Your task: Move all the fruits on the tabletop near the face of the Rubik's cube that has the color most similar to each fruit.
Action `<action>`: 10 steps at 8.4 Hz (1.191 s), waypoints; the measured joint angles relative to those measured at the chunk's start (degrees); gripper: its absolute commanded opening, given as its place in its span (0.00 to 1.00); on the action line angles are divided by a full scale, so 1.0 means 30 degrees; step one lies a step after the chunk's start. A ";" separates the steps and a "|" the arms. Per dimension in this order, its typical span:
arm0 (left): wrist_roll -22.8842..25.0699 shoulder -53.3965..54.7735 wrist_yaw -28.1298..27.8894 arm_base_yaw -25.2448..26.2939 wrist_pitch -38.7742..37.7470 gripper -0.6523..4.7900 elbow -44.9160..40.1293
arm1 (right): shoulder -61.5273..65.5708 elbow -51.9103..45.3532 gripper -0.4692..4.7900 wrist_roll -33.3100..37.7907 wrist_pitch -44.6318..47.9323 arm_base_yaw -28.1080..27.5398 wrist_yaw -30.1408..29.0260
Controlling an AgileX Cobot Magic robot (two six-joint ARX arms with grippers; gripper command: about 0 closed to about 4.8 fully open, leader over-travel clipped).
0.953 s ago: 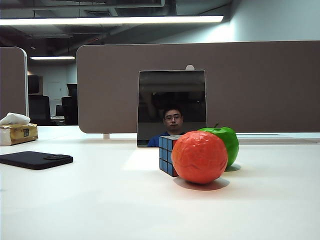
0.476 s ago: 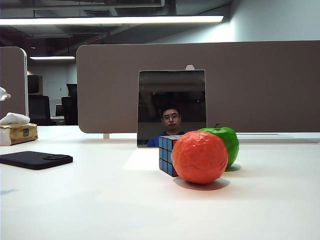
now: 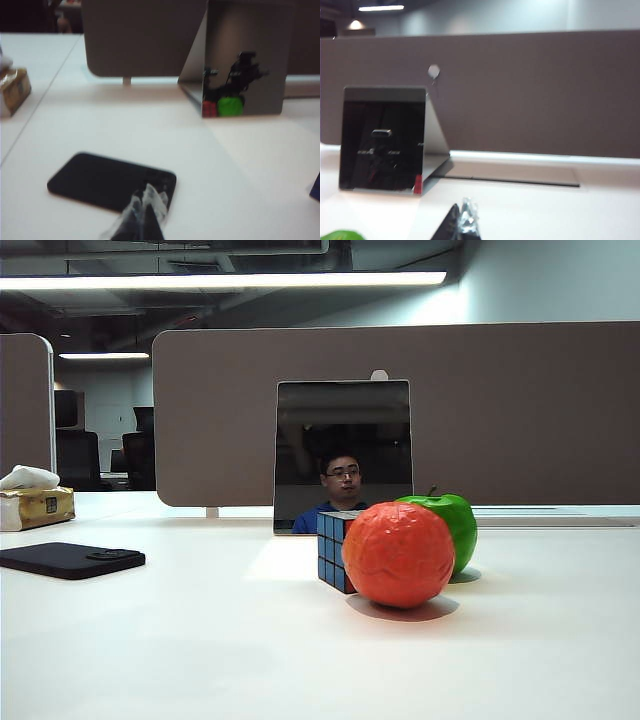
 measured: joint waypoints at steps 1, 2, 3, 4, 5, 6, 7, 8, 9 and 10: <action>0.0000 0.0000 0.0372 0.0415 0.0474 0.11 0.0000 | 0.0000 0.0000 0.09 0.0007 0.0146 -0.0102 0.0000; -0.0022 -0.0007 0.0525 0.0736 0.0736 0.11 0.0007 | 0.0000 0.0000 0.09 0.0007 0.0262 -0.0197 -0.0044; -0.0175 -0.0007 0.0670 0.1268 0.0838 0.11 0.0015 | 0.0000 0.0000 0.09 0.0007 0.0328 -0.0335 -0.0066; -0.0495 -0.0007 0.1566 0.2164 0.0852 0.11 0.0015 | 0.0000 0.0000 0.09 0.0029 0.0291 -0.0444 -0.0765; -0.0495 0.0000 0.1676 0.2149 0.0874 0.11 0.0015 | 0.0000 0.0000 0.09 0.0029 -0.0051 -0.0430 -0.1078; -0.0495 -0.0007 0.1676 0.2149 0.0874 0.11 0.0015 | 0.0000 0.0000 0.09 0.0000 -0.0066 -0.0423 -0.1100; -0.0488 -0.0007 0.1676 0.2149 0.0874 0.11 0.0015 | 0.0000 0.0000 0.09 -0.0627 -0.0882 -0.0277 -0.1078; -0.0495 0.0000 0.1683 0.2149 0.0692 0.11 0.0015 | 0.0000 0.0000 0.09 -0.0809 -0.1311 0.0408 -0.0466; -0.0495 -0.0007 0.1676 0.2149 0.0503 0.11 0.0015 | 0.0000 0.0000 0.09 -0.0809 -0.1545 0.0590 -0.0197; -0.0495 0.0000 0.1632 0.2149 -0.0692 0.11 0.0007 | 0.0000 0.0000 0.09 -0.0831 -0.2718 0.1348 0.1217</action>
